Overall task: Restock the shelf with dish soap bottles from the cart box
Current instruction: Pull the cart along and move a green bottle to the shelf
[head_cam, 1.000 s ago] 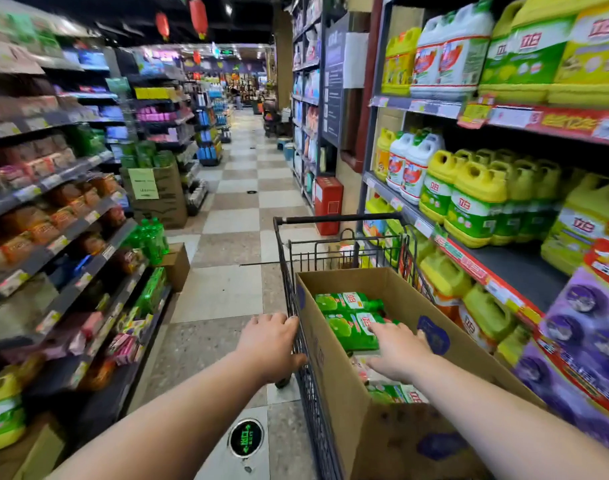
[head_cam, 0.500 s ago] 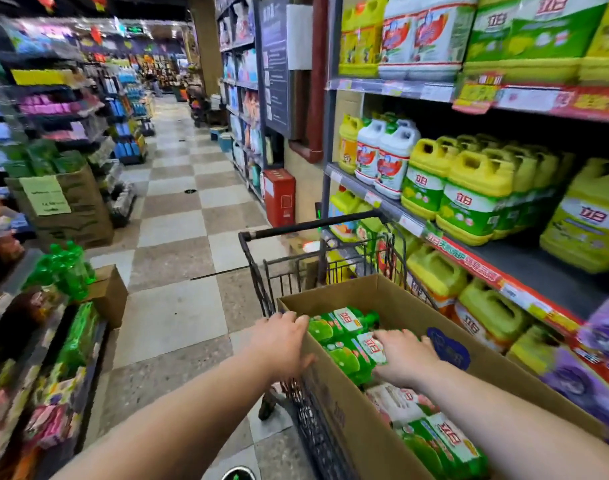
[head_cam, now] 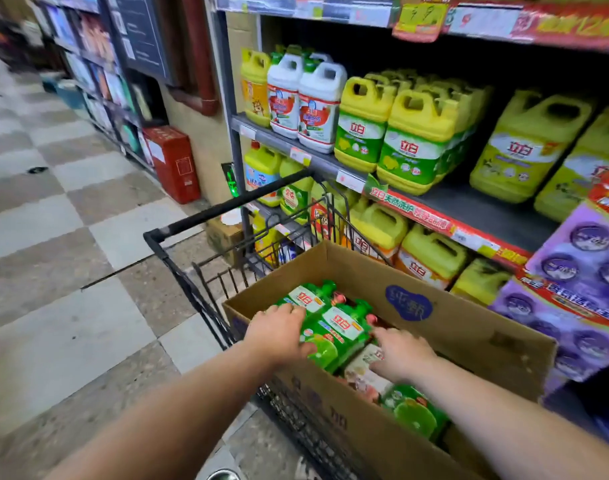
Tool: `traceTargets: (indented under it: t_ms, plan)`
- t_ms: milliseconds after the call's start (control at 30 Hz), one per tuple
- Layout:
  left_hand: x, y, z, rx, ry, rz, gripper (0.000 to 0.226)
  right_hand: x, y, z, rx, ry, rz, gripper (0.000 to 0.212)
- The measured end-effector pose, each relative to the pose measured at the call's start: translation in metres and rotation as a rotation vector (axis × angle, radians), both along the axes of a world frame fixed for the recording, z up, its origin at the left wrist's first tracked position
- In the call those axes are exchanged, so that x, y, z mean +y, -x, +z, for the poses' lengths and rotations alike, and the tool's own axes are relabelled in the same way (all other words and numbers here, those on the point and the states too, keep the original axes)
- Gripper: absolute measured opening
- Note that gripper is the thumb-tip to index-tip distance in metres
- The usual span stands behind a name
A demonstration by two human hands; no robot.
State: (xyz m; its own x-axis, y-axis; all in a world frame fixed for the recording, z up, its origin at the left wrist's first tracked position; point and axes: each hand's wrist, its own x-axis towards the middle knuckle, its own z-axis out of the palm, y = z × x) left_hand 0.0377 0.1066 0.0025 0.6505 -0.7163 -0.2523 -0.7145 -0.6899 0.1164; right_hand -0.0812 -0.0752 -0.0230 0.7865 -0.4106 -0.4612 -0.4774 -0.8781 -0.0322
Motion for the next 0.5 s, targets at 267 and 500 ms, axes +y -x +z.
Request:
traceTargets:
  t_ms: [267,500]
  plan:
    - [-0.042,-0.071,-0.038,0.089,-0.189,-0.104,0.072,-0.039,-0.049,-0.061,0.041,-0.242,-0.208,0.06]
    - [-0.099,-0.102,-0.086,0.281,-0.277,-0.197,0.072,-0.067,-0.073,-0.116,0.094,-0.441,-0.422,0.068]
